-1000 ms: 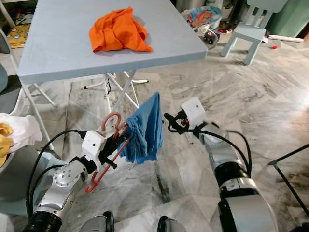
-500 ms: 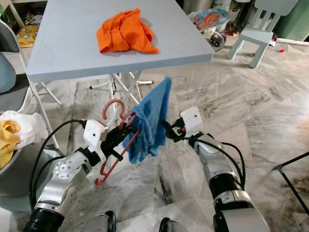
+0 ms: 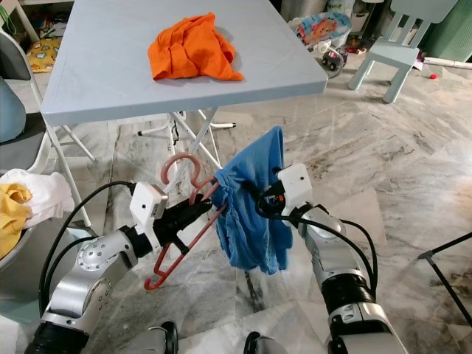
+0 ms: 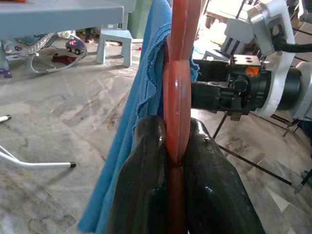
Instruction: Hang hanger
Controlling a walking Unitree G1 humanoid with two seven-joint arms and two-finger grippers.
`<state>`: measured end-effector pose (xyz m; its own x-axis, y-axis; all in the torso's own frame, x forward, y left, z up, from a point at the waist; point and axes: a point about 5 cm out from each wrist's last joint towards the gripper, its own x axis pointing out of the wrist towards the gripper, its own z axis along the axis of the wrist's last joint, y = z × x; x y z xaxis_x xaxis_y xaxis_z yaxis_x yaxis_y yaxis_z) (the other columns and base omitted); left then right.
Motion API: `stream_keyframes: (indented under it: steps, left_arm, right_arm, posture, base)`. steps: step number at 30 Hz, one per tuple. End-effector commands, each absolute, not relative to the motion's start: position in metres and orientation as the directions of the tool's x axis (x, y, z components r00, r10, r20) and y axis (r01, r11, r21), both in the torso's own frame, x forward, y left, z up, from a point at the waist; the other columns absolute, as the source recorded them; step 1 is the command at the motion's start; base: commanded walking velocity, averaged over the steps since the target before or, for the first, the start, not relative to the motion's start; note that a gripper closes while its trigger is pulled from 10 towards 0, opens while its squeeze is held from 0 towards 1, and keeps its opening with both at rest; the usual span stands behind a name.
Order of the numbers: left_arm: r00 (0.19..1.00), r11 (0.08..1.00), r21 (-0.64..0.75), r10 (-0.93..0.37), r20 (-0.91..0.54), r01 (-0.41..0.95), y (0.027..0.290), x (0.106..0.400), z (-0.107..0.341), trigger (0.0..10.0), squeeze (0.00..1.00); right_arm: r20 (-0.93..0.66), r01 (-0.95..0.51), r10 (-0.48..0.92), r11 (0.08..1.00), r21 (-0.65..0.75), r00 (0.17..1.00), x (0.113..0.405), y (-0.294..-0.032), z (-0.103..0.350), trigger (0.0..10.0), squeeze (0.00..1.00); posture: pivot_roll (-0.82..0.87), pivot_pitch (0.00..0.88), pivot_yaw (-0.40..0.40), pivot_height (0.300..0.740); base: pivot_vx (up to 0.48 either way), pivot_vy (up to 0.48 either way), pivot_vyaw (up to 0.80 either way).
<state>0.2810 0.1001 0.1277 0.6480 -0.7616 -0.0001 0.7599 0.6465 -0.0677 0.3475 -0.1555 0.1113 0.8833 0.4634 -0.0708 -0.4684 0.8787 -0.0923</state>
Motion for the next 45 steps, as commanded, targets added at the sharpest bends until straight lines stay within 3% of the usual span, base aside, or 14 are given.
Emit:
stream_keyframes:
  steps: [1,2,3,4,5,6,15,18,22,26,43,45]
  left_arm:
    - [0.582,0.579,-0.059,-0.812,0.052,0.813,0.090,0.275,0.138,0.0,0.00]
    - [0.578,0.575,-0.059,-0.815,0.052,0.816,0.089,0.274,0.139,0.0,0.00]
    - [0.575,0.572,-0.061,-0.817,0.052,0.818,0.089,0.274,0.139,0.0,0.00]
    - [0.582,0.580,-0.058,-0.812,0.049,0.813,0.090,0.275,0.139,0.0,0.00]
    - [0.586,0.584,-0.054,-0.809,0.047,0.810,0.090,0.275,0.139,0.0,0.00]
    - [0.593,0.591,-0.050,-0.804,0.044,0.805,0.091,0.276,0.140,0.0,0.00]
    - [0.664,0.664,-0.028,-0.747,0.012,0.747,0.105,0.285,0.133,0.0,0.00]
    - [0.673,0.672,-0.025,-0.740,0.013,0.740,0.105,0.286,0.133,0.0,0.00]
    - [0.699,0.699,-0.015,-0.715,0.023,0.715,0.102,0.293,0.133,0.0,0.00]
    - [0.704,0.704,-0.009,-0.709,0.031,0.710,0.100,0.297,0.135,0.0,0.00]
    - [0.571,0.569,-0.039,-0.819,0.060,0.821,0.078,0.281,0.142,0.0,0.00]
    - [0.559,0.558,-0.038,-0.827,0.059,0.829,0.077,0.279,0.142,0.0,0.00]
  right_arm:
    - [-0.059,-0.476,0.472,0.875,-0.087,0.880,0.349,-0.150,0.116,10.0,0.00]
    - [-0.059,-0.482,0.479,0.872,-0.083,0.876,0.349,-0.148,0.116,9.2,0.00]
    - [-0.057,-0.486,0.483,0.871,-0.074,0.874,0.349,-0.146,0.116,5.3,0.00]
    - [-0.058,-0.513,0.510,0.856,-0.066,0.858,0.347,-0.144,0.116,9.3,0.00]
    - [-0.057,-0.525,0.522,0.848,-0.066,0.851,0.347,-0.143,0.116,9.3,0.00]
    - [-0.052,-0.534,0.532,0.843,-0.066,0.845,0.346,-0.145,0.117,10.0,0.00]
    - [-0.078,-0.621,0.616,0.780,-0.084,0.784,0.334,-0.173,0.127,10.0,0.00]
    - [-0.088,-0.658,0.652,0.749,-0.074,0.753,0.328,-0.173,0.128,10.0,0.00]
    - [-0.123,-0.771,0.765,0.637,-0.004,0.632,0.303,-0.165,0.124,10.0,0.00]
    - [-0.131,-0.788,0.785,0.614,0.031,0.606,0.294,-0.159,0.121,10.0,0.00]
    - [-0.106,-0.599,0.593,0.799,-0.051,0.799,0.318,-0.131,0.123,10.0,0.00]
    - [-0.110,-0.551,0.541,0.829,-0.101,0.834,0.323,-0.130,0.122,0.8,0.00]
  posture:
    - [0.09,0.175,-0.020,0.740]
    - [0.09,0.176,-0.021,0.740]
    - [0.09,0.176,-0.021,0.740]
    - [0.09,0.176,-0.021,0.740]
    - [0.09,0.176,-0.021,0.740]
    - [0.09,0.176,-0.020,0.740]
    - [0.08,0.177,-0.019,0.740]
    - [0.07,0.179,-0.017,0.740]
    - [0.06,0.178,-0.010,0.740]
    - [0.05,0.177,-0.008,0.740]
    - [0.05,0.175,-0.017,0.740]
    - [0.05,0.174,-0.018,0.740]
  base:
    - [0.000,0.000,0.00]
    - [0.000,0.000,0.00]
    - [0.000,0.000,0.00]
    - [0.000,0.000,0.00]
    - [0.000,0.000,0.00]
    - [0.000,0.000,0.00]
    - [0.000,0.000,0.00]
    - [0.000,0.000,0.00]
    - [0.000,0.000,0.00]
    - [0.000,0.000,0.00]
    - [0.000,0.000,0.00]
    - [0.000,0.000,0.00]
